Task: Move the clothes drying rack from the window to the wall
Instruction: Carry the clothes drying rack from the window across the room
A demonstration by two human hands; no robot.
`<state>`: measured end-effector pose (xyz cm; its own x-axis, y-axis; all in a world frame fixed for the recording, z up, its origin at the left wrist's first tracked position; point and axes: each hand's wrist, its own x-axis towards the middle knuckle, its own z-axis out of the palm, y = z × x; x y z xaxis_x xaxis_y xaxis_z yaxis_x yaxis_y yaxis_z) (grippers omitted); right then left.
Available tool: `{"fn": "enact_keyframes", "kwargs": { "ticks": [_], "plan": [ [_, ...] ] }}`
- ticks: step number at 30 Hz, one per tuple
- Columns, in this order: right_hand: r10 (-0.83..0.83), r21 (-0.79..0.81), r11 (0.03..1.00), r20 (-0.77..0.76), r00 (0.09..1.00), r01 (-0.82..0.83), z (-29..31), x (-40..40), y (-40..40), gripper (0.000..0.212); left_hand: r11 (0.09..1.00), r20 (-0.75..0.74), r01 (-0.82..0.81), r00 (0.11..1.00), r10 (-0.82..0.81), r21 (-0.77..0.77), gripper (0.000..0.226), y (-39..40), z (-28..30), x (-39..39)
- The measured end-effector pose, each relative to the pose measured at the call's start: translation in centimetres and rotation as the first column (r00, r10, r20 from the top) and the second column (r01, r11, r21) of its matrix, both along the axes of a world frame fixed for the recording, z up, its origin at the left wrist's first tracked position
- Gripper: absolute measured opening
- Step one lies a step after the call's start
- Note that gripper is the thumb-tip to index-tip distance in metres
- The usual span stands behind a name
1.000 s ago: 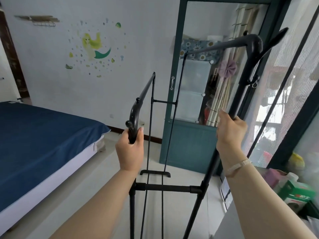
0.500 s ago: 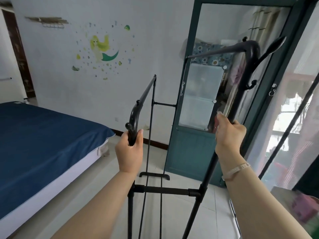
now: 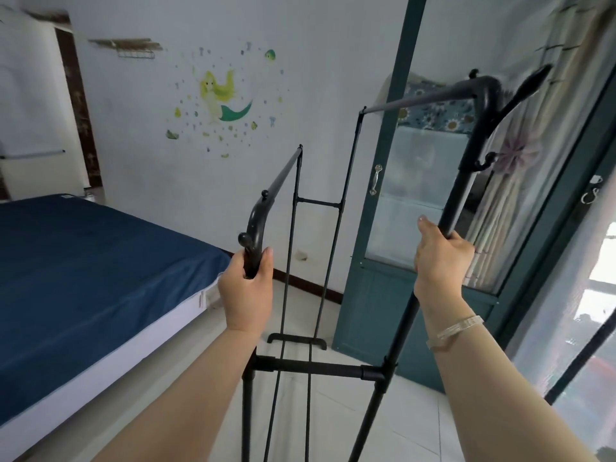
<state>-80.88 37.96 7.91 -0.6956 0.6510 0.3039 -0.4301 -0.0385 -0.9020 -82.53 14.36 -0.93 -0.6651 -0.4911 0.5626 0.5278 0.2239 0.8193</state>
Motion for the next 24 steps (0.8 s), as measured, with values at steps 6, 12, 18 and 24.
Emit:
{"fn": "enact_keyframes", "kwargs": {
  "ticks": [6, 12, 18, 24],
  "plan": [
    [0.038, -0.001, 0.999, 0.021, 0.999, -0.038, 0.2, -5.4, 1.3, 0.049, 0.999, 0.037, -0.048, 0.998, 0.047, 0.025, 0.029, 1.6, 0.4, -3.9],
    [0.056, -0.005, 0.998, 0.015, 0.998, -0.056, 0.2, -10.7, 1.8, 0.047, 0.995, 0.037, -0.096, 0.995, 0.095, 0.027, 0.029, 2.1, 0.4, -8.5],
    [0.068, -0.006, 0.998, 0.006, 0.998, -0.068, 0.2, -16.5, 1.0, 0.041, 0.995, 0.013, -0.095, 0.995, 0.095, 0.014, 0.029, 1.4, 0.5, -13.8],
    [0.091, 0.009, 0.996, 0.040, 0.995, -0.091, 0.2, -23.0, -0.3, 0.042, 0.996, 0.009, -0.092, 0.996, 0.092, 0.000, 0.029, -0.2, 0.4, -19.9]
  ]
}}
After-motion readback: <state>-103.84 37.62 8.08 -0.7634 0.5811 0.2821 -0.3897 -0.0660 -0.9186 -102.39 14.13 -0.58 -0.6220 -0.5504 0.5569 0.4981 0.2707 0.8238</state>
